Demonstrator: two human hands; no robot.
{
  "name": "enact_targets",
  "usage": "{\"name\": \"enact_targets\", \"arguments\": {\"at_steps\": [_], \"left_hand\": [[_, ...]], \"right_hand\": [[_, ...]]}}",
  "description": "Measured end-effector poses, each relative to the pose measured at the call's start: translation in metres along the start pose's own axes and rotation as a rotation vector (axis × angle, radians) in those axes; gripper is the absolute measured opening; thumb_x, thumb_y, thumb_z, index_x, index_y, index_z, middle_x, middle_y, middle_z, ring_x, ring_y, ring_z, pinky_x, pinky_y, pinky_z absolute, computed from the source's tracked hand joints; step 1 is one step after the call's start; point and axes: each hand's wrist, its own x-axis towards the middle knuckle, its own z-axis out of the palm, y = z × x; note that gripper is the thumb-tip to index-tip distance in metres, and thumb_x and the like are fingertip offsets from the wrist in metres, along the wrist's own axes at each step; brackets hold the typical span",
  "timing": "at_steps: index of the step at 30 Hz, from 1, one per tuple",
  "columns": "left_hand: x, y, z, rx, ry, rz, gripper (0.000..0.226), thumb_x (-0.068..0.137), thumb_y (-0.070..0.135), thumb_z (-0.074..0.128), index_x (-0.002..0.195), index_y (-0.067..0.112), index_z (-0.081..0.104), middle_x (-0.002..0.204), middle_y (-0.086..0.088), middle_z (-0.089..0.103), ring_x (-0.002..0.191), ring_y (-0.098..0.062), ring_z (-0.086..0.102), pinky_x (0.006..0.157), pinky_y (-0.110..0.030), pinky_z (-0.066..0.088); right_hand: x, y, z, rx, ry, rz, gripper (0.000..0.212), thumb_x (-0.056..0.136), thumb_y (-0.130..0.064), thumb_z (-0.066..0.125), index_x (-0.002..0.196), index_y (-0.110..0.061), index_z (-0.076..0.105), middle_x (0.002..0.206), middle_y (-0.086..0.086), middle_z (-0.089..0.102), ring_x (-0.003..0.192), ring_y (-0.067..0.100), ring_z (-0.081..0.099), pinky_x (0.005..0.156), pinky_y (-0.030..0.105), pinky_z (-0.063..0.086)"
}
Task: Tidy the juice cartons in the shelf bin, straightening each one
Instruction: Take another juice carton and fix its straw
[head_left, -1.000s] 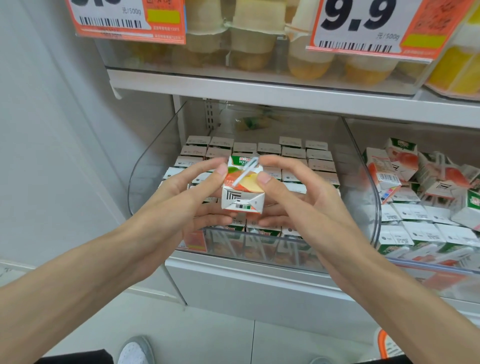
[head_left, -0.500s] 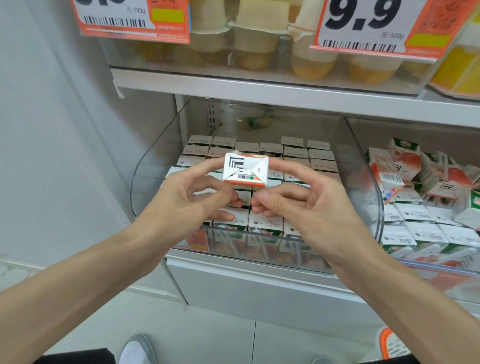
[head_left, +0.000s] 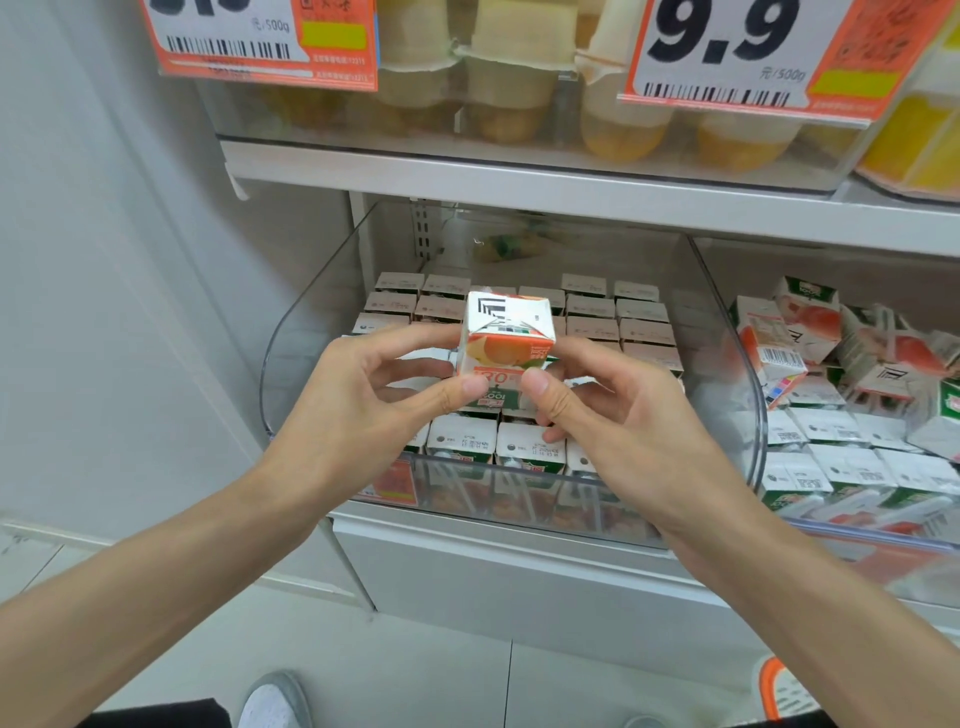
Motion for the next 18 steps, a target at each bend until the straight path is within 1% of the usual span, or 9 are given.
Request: {"name": "enact_targets", "arguments": {"at_steps": [2,4,6,8,10,12,15,17,18], "left_hand": [[-0.0009,0.001,0.0005,0.0,-0.029,0.008,0.031,0.085,0.022,0.08,0.114,0.035,0.077,0.112,0.025,0.077,0.106,0.0,0.074,0.083,-0.01,0.055],[-0.0013,0.0014,0.0007,-0.006,-0.047,0.005,0.03,0.088,0.019,0.079,0.116,0.03,0.078,0.111,0.023,0.079,0.105,-0.001,0.075,0.085,-0.009,0.055],[-0.0009,0.0001,0.001,0.003,-0.052,-0.003,0.029,0.089,0.024,0.077,0.118,0.028,0.078,0.111,0.018,0.08,0.104,-0.004,0.076,0.088,-0.015,0.057],[-0.0001,-0.0021,0.0017,0.037,-0.042,-0.01,0.033,0.088,0.035,0.075,0.121,0.028,0.078,0.11,0.013,0.081,0.103,-0.008,0.077,0.091,-0.023,0.061],[-0.0005,-0.0022,0.0033,0.018,-0.034,-0.032,0.036,0.089,0.04,0.07,0.122,0.028,0.077,0.107,0.013,0.081,0.102,-0.01,0.077,0.088,-0.026,0.062],[-0.002,-0.0007,0.0055,-0.004,-0.063,-0.03,0.034,0.098,0.038,0.06,0.127,0.027,0.075,0.108,0.014,0.081,0.102,-0.011,0.077,0.086,-0.027,0.062],[-0.003,-0.0001,0.0054,0.035,-0.087,0.008,0.042,0.108,0.026,0.052,0.149,0.035,0.057,0.107,0.01,0.081,0.095,-0.007,0.074,0.08,-0.026,0.061],[-0.0033,-0.0001,0.0039,0.088,-0.103,0.046,0.054,0.11,0.009,0.049,0.151,0.045,0.05,0.103,0.006,0.08,0.088,-0.008,0.07,0.076,-0.025,0.057],[-0.0033,-0.0009,0.0034,0.12,-0.111,0.062,0.062,0.109,0.001,0.049,0.15,0.047,0.052,0.106,0.004,0.078,0.089,-0.01,0.069,0.077,-0.029,0.058]], "right_hand": [[-0.0013,-0.0014,-0.0008,-0.026,-0.009,0.002,0.032,0.098,-0.037,0.069,0.13,-0.042,0.072,0.115,-0.013,0.074,0.099,0.004,0.071,0.075,0.009,0.052],[-0.0013,-0.0023,-0.0007,-0.008,-0.014,0.008,0.028,0.099,-0.036,0.068,0.125,-0.043,0.073,0.119,-0.023,0.074,0.105,-0.003,0.07,0.08,0.004,0.05],[-0.0004,-0.0023,0.0006,0.029,-0.033,0.019,0.025,0.1,-0.034,0.067,0.123,-0.037,0.074,0.117,-0.026,0.076,0.108,-0.006,0.07,0.09,0.011,0.054],[0.0006,-0.0016,0.0017,0.046,-0.027,0.024,0.029,0.1,-0.035,0.065,0.126,-0.029,0.073,0.113,-0.019,0.079,0.106,-0.003,0.073,0.095,0.02,0.058],[0.0006,-0.0025,0.002,0.08,-0.016,0.036,0.029,0.101,-0.034,0.063,0.129,-0.029,0.068,0.101,-0.011,0.082,0.092,0.0,0.076,0.082,0.016,0.059],[-0.001,-0.0051,0.0025,0.119,-0.003,0.058,0.032,0.101,-0.034,0.063,0.133,-0.034,0.061,0.09,-0.006,0.083,0.078,0.003,0.077,0.071,0.014,0.057],[-0.0016,-0.0055,0.0011,0.142,0.038,0.076,0.044,0.1,-0.038,0.066,0.141,-0.042,0.051,0.087,0.002,0.082,0.071,0.012,0.074,0.068,0.022,0.06],[-0.002,-0.0059,0.0001,0.134,0.052,0.066,0.043,0.1,-0.04,0.065,0.14,-0.05,0.051,0.087,0.005,0.082,0.071,0.016,0.073,0.07,0.026,0.062],[-0.0023,-0.0063,0.0,0.133,0.055,0.06,0.04,0.101,-0.04,0.065,0.138,-0.051,0.054,0.087,0.006,0.081,0.071,0.018,0.072,0.07,0.028,0.063]]}}
